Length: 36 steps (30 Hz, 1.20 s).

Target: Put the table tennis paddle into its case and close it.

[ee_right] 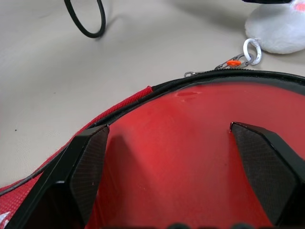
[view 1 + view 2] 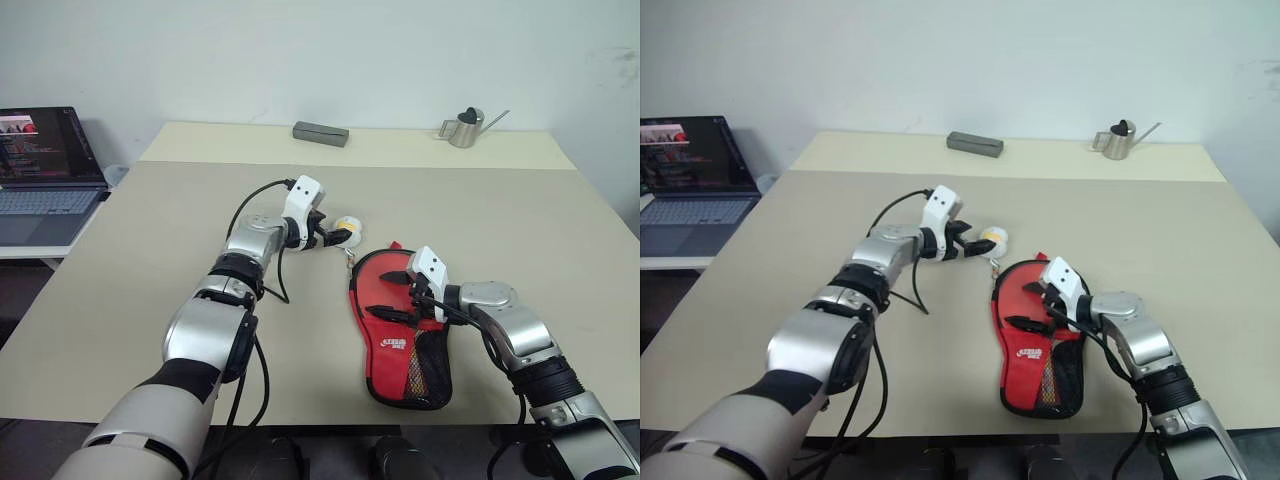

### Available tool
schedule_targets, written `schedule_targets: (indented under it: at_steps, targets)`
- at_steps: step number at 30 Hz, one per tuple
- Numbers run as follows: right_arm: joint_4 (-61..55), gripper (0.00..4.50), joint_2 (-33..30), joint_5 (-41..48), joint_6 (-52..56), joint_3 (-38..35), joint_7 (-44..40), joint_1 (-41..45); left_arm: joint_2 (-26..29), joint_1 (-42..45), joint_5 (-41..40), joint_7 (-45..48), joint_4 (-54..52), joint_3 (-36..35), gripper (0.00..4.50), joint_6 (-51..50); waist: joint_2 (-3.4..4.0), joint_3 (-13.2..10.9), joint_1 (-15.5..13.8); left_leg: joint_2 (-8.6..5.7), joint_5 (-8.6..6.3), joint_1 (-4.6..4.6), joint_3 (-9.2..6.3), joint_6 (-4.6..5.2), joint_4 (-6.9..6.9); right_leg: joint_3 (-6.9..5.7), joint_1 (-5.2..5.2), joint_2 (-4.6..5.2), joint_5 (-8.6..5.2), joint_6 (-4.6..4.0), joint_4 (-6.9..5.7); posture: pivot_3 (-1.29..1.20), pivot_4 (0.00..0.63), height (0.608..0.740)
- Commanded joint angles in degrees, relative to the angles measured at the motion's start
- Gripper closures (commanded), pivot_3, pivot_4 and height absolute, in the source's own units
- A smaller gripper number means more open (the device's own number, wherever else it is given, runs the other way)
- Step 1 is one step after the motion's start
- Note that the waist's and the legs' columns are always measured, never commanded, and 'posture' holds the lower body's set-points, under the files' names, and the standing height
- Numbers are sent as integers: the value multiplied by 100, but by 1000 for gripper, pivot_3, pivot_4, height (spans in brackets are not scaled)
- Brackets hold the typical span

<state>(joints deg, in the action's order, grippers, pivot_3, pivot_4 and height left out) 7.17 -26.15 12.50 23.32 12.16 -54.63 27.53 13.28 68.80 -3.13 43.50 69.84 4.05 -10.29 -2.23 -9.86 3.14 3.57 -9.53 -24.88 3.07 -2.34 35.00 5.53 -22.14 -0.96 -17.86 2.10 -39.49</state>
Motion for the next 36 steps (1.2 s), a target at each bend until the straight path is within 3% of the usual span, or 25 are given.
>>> schedule_targets:
  at_steps: [1, 20, 32, 34, 36]
  targets:
    - [-49, 46, 33, 7, 177, 35, 28, -158, -89, 238, 83, 27, 111, -95, 0, 140, 0, 0, 2, 0, 0, 0, 0, 0, 0, 0, 0, 0, 0, 0, 0, 0, 150, 740]
    - [-337, 46, 42, 89, 413, -80, 188, -322, -506, 296, 360, -462, 481, -285, 0, 87, 0, 0, -14, -2, 0, 0, -1, -1, 0, 0, 0, 1, -1, 1, 0, 0, 150, 740]
    - [-581, 0, 42, 121, 526, -100, 284, -527, -669, 184, 513, -706, 549, -293, 3983, 98, -2, 1, -27, -3, 0, 0, -1, -2, 0, 0, 1, 1, -1, 2, -1, 0, 150, 740]
    - [-626, 0, 36, 133, 546, -107, 304, -566, -690, 158, 528, -722, 553, -286, 4440, 109, -2, 2, -29, -3, 0, 0, -1, -2, 0, 0, 2, 1, -1, 2, 0, 0, 150, 740]
    - [-666, 0, 29, 142, 564, -112, 326, -606, -700, 149, 535, -736, 551, -295, 4498, 132, -3, 2, -32, -4, 0, 0, -1, -2, 0, -1, 3, 1, -1, 2, 1, 0, 150, 740]
